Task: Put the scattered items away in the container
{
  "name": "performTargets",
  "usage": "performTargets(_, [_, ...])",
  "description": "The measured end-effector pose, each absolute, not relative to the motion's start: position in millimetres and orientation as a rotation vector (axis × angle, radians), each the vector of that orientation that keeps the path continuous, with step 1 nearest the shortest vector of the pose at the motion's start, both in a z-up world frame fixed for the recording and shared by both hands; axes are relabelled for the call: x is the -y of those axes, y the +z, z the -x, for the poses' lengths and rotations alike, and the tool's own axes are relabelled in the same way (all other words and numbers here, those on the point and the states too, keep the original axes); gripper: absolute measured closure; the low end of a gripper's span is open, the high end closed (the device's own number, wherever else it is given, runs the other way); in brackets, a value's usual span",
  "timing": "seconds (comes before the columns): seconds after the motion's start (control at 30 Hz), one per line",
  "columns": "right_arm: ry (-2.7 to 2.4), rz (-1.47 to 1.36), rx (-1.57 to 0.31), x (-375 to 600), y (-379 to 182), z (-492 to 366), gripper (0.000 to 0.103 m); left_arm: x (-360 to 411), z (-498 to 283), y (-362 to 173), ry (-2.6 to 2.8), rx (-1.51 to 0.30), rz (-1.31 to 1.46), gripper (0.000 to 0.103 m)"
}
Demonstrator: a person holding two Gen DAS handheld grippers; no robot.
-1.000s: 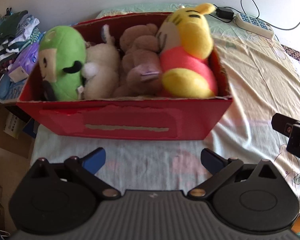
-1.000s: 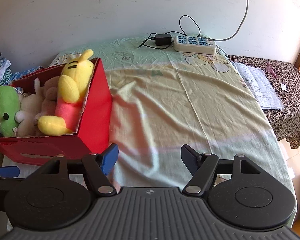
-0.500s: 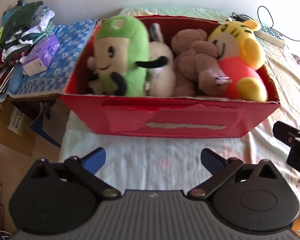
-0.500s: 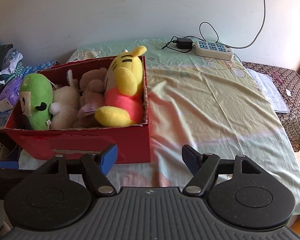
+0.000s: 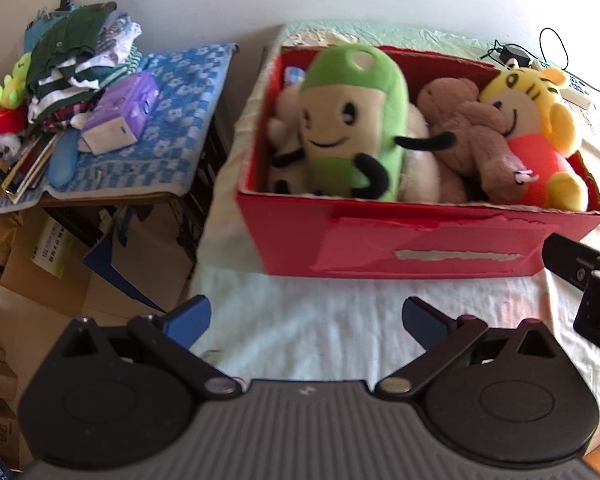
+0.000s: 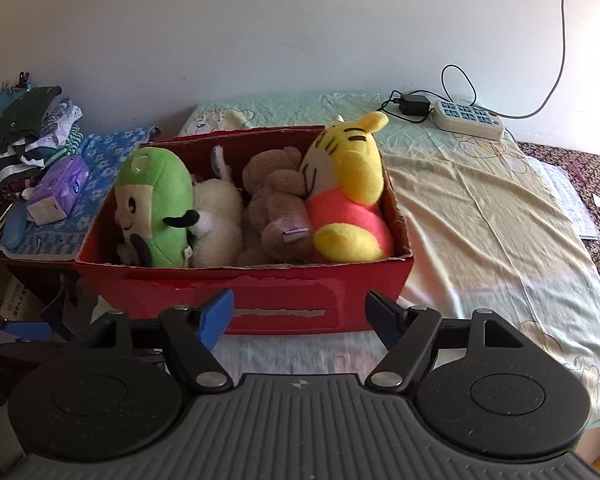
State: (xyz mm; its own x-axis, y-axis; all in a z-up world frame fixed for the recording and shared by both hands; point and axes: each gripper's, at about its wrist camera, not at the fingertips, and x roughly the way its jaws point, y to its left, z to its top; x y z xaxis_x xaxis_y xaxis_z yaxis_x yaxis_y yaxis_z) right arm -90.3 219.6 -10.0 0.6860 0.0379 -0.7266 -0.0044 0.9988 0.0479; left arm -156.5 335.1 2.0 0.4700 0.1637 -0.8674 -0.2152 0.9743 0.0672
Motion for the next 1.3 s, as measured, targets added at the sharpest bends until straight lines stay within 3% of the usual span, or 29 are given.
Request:
performTargets(0.87, [-0.078, -0.059, -0.718, -223.5, 17.4, 47.8, 0.024, -355.8, 101.0, 40.8, 0.213, -0.85, 0.031, 0.0])
performTargets(1.3, [-0.038, -0.049, -0.776, -210.1, 10.0, 11.3, 0.022, -344.5, 62.9, 29.9, 0.236, -0.945, 0.035, 0.0])
